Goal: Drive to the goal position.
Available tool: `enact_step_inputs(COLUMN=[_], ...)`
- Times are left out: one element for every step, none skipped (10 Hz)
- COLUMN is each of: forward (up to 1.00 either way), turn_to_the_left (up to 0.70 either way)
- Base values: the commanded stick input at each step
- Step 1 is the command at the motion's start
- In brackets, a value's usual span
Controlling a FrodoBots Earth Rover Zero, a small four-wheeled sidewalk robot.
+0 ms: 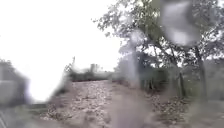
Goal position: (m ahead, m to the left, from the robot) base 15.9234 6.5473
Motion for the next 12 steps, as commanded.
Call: enact_step_inputs(forward=[0.7, 0.7, 0.7, 0.7, 0.7, 0.7, 0.7, 0.7, 0.7, 0.7, 0.7, 0.7], turn_to_the_left=[0.0, 0.0, 0.08, 0.14, 0.14, 0.14, 0.14, 0.14, 0.14, 0.14, 0.14, 0.14])
